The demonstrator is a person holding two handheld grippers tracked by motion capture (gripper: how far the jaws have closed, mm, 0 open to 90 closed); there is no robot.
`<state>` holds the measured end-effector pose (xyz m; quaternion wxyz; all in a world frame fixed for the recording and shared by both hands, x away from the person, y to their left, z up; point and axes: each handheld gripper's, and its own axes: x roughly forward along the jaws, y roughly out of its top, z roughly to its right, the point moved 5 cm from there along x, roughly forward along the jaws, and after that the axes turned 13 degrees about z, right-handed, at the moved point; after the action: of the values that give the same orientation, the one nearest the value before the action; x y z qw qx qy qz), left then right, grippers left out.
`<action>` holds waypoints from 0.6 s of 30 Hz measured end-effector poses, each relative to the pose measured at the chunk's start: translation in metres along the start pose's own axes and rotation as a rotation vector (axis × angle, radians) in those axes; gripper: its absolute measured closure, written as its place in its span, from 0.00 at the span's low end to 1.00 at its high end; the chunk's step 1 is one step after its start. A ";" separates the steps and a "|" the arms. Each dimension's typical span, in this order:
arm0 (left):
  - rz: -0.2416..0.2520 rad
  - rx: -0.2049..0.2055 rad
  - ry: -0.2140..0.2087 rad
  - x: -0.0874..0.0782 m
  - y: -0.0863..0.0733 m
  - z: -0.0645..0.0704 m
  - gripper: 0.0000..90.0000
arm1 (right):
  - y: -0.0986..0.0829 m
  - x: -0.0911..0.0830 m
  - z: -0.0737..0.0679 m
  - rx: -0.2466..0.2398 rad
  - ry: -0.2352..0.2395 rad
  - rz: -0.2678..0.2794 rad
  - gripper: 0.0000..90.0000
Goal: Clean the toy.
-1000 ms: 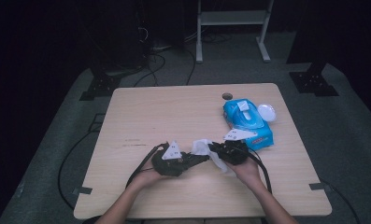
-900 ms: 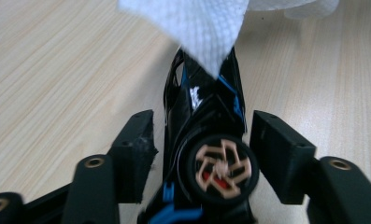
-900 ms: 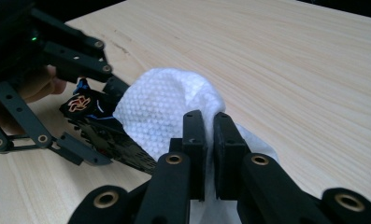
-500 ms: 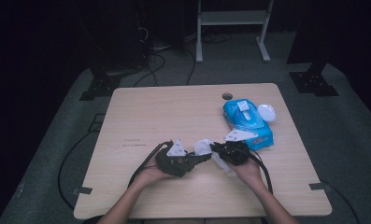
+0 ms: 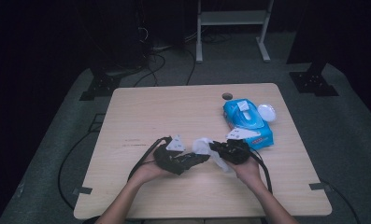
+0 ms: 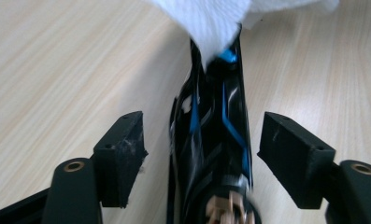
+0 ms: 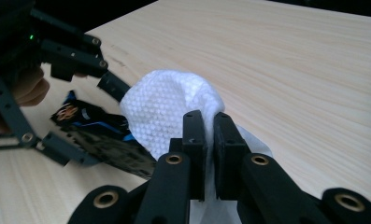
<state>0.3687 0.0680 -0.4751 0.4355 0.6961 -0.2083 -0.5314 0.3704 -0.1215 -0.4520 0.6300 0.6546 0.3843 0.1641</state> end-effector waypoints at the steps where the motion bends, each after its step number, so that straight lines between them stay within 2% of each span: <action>1: -0.006 0.007 -0.004 0.004 0.003 0.001 0.32 | 0.000 -0.003 0.003 0.007 -0.010 0.002 0.94; 5: -0.032 0.020 -0.023 0.016 0.013 0.006 0.32 | 0.002 -0.011 0.013 0.022 -0.027 0.015 0.94; 7: -0.069 0.038 -0.036 0.022 0.016 0.006 0.33 | 0.001 -0.013 0.015 0.025 -0.027 0.012 0.94; 11: -0.141 0.063 -0.021 0.030 0.016 0.005 0.37 | -0.003 -0.013 0.016 0.025 -0.015 -0.007 0.94; 13: -0.189 0.096 0.011 0.033 0.015 0.005 0.44 | -0.005 -0.013 0.016 0.033 -0.006 -0.012 0.94; 14: -0.189 0.096 0.011 0.033 0.015 0.005 0.50 | -0.005 -0.013 0.016 0.033 -0.006 -0.012 0.94; 15: -0.215 0.117 0.027 0.034 0.014 0.006 0.50 | -0.005 -0.012 0.016 0.036 -0.005 -0.012 0.94; 16: -0.229 0.141 0.043 0.035 0.013 0.006 0.57 | -0.005 -0.012 0.017 0.044 0.000 -0.010 0.94; 18: -0.218 0.126 0.039 0.033 0.015 0.006 0.61 | -0.005 -0.012 0.018 0.058 0.002 -0.008 0.94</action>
<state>0.3773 0.0327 -0.4818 0.3343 0.7508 -0.1560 -0.5480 0.3734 -0.1430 -0.4559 0.6111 0.6708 0.3921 0.1512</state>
